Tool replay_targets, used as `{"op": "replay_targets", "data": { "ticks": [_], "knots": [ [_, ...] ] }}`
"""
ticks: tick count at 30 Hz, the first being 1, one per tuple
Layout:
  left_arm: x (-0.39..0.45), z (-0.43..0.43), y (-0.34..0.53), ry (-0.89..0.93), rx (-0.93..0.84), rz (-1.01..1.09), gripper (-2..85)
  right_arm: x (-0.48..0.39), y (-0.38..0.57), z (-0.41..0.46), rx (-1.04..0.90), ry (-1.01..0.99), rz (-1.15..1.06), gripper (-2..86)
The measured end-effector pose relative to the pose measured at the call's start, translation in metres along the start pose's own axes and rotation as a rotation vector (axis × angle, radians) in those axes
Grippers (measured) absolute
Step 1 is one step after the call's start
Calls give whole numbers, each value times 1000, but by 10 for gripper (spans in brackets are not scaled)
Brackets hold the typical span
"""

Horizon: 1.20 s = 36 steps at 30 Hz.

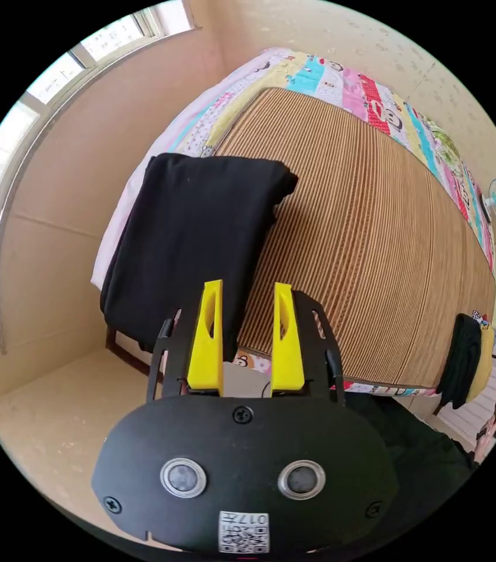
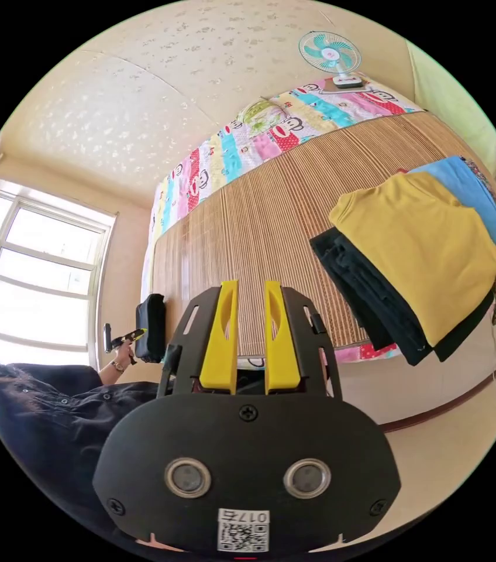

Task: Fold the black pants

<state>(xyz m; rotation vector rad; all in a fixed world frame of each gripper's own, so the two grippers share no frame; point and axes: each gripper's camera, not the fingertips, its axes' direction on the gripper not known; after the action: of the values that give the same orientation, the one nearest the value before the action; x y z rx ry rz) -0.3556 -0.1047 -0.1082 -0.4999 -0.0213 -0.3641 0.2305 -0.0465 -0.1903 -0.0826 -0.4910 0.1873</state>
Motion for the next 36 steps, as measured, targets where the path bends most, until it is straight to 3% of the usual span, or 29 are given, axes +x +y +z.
{"op": "replay_targets", "data": {
  "ticks": [3, 5, 7, 10, 11, 13, 16, 18, 22, 25, 28, 30, 32, 36],
  "knots": [
    [-15, 24, -8, -54, -25, 54, 98, -31, 3, 21, -72, 58, -8, 79],
    [-30, 24, -15, 14, -34, 52, 64, -52, 6, 27, -77, 68, -13, 81],
    [-54, 13, -24, 188, -25, 10, 38, -64, 9, 30, -70, 61, -9, 81],
    [-69, -44, -27, 597, 224, 122, 16, -79, 12, 35, -55, 19, -8, 80],
    [-57, -67, -30, 743, 299, 194, 13, -84, 13, 38, -56, 13, -11, 79],
    [-14, -95, -36, 803, 340, 372, 10, -93, 13, 41, -55, 24, -21, 79],
    [72, -107, -32, 903, 301, 640, 13, -104, 8, 45, -43, 9, -28, 78],
    [129, -98, -15, 1065, 194, 801, 25, -110, 3, 45, -36, 1, -37, 79],
    [159, -97, 28, 1042, 118, 948, 98, -125, -10, 41, -56, 36, -98, 80],
    [125, -73, 41, 822, 62, 812, 148, -129, -19, 43, -96, 35, -123, 81],
    [33, -38, 32, 919, 109, 463, 104, -131, -30, 51, -138, 4, -140, 82],
    [-35, -4, 20, 953, 113, 116, 119, -133, -36, 60, -180, -11, -155, 83],
    [-61, 14, 11, 943, 122, -37, 132, -139, -42, 72, -234, -29, -182, 87],
    [-29, 49, -36, 889, 7, -95, 144, -147, -44, 87, -300, -62, -220, 92]
  ]
}}
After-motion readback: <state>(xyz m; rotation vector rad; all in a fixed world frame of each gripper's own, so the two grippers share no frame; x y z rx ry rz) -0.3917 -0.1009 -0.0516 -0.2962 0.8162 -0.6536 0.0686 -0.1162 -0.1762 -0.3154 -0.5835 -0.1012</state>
